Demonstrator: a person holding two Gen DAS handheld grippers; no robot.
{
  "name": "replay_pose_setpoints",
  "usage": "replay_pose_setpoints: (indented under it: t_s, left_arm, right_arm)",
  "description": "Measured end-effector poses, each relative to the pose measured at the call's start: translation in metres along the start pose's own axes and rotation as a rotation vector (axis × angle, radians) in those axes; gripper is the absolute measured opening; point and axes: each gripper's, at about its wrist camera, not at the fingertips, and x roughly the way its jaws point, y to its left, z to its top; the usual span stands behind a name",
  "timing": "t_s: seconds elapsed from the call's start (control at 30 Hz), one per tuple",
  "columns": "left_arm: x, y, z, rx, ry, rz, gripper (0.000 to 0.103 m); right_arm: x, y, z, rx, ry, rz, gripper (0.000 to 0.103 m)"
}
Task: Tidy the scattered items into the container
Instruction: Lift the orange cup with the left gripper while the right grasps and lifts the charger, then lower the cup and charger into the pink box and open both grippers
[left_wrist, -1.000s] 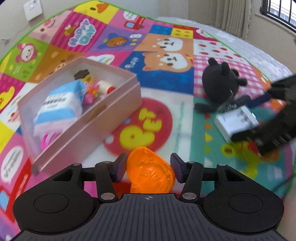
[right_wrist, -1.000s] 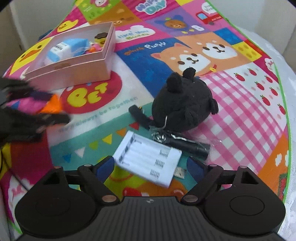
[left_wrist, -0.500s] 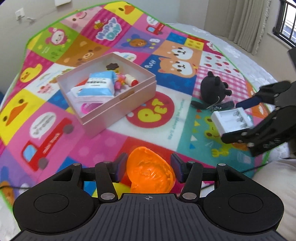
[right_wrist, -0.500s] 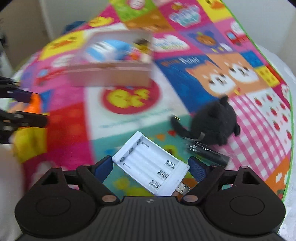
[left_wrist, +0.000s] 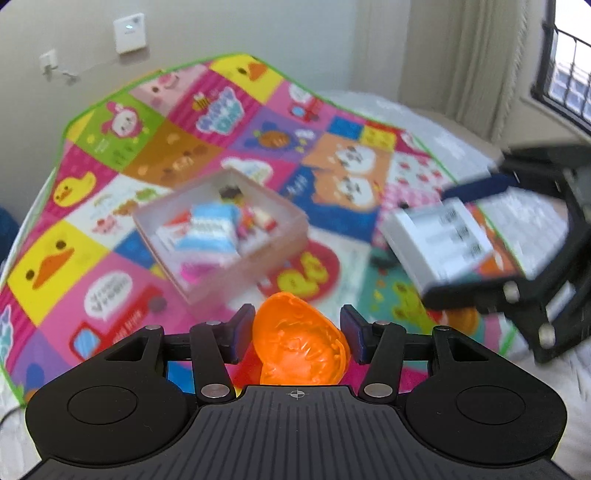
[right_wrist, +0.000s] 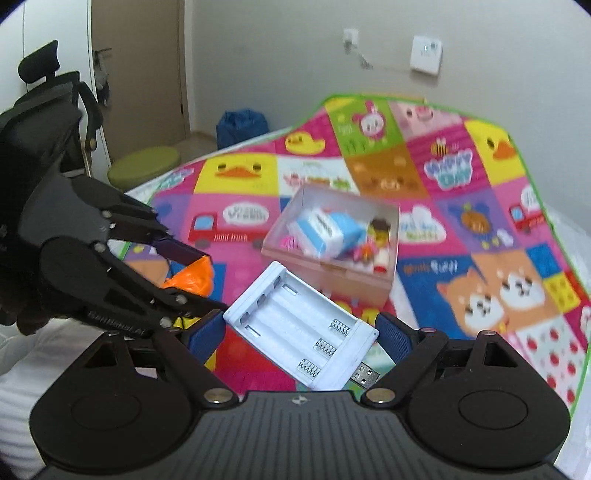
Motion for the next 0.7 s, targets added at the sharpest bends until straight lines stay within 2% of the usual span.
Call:
replay_pose_setpoints:
  t_s: [0.2, 0.33, 0.4, 0.43, 0.5, 0.57, 0.7]
  left_arm:
    - [0.017, 0.056, 0.077, -0.073, -0.145, 0.045, 0.056]
    - [0.043, 0.089, 0.134, -0.098, -0.181, 0.021, 0.057]
    - [0.061, 0.103, 0.151, -0.114, -0.163, 0.001, 0.068]
    - [0.069, 0.109, 0.155, -0.136, -0.167, 0.033, 0.076]
    - [0.076, 0.119, 0.154, -0.166, -0.175, 0.078, 0.080]
    - [0.078, 0.129, 0.142, -0.193, -0.178, 0.091, 0.091]
    - [0.087, 0.128, 0.103, -0.181, -0.107, 0.139, 0.094]
  right_arm:
    - [0.026, -0.013, 0.031, -0.004, -0.117, -0.066, 0.088]
    - [0.063, -0.019, 0.061, -0.060, -0.222, -0.149, 0.088]
    - [0.090, -0.024, 0.073, -0.103, -0.258, -0.203, 0.089]
    - [0.106, -0.028, 0.077, -0.114, -0.251, -0.205, 0.089]
    - [0.129, -0.039, 0.081, -0.083, -0.214, -0.210, 0.089]
    - [0.134, -0.048, 0.074, -0.035, -0.187, -0.185, 0.089]
    - [0.116, -0.062, 0.034, 0.017, -0.123, -0.157, 0.089]
